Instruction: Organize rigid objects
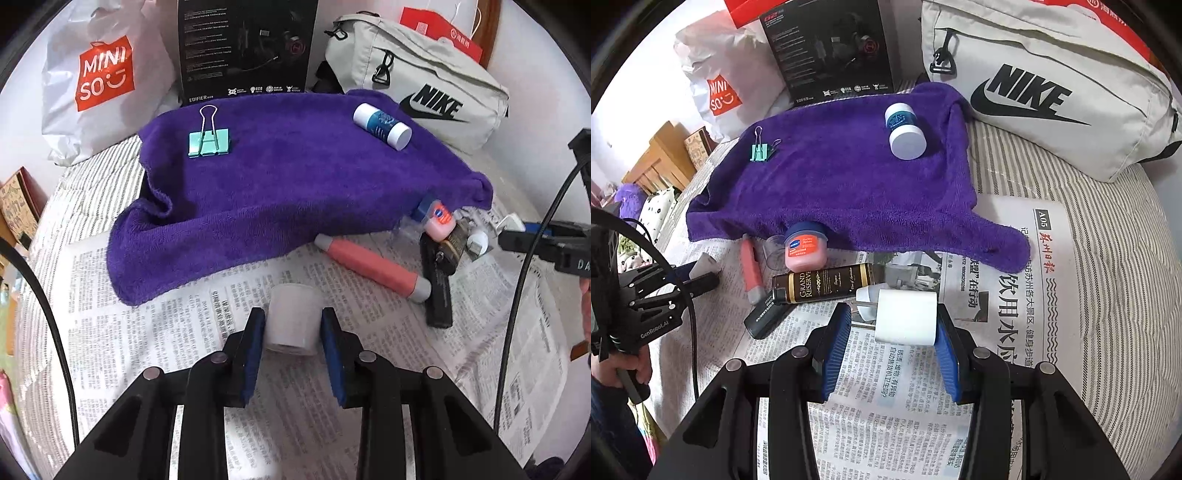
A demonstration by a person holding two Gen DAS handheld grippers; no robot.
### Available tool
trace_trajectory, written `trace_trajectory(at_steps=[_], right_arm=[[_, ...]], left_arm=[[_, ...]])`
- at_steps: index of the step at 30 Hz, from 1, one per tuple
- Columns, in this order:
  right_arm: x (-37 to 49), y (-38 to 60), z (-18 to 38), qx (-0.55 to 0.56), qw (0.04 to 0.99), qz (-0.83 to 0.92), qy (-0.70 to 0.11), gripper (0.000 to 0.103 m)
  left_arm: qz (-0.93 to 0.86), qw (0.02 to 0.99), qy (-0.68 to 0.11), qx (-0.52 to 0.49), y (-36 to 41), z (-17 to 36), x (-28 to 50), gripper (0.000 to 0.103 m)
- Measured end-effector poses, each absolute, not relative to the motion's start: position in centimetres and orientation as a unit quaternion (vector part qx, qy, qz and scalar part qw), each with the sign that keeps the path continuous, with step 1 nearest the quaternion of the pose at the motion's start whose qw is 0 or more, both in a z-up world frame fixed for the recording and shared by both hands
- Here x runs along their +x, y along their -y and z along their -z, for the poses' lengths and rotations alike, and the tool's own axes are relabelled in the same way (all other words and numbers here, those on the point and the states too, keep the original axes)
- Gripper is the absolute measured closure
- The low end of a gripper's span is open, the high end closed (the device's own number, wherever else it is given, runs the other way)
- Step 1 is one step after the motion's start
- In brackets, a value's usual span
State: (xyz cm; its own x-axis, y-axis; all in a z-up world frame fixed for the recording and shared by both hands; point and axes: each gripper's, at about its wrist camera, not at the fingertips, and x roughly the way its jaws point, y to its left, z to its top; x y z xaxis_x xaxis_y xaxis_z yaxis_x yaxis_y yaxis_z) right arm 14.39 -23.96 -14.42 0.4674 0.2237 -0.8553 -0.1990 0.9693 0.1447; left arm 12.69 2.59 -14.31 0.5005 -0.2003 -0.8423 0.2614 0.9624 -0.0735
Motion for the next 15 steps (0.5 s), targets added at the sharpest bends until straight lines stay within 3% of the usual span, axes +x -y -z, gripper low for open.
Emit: trace_trajectory(at_steps=[15], right_arm=[[15.1,24.2,13.5,0.011,0.861,-0.128,-0.492,0.059]], left_arm=[[0.125,0.877,-0.464,0.005,-4.2,11.3,12.4,0.074]])
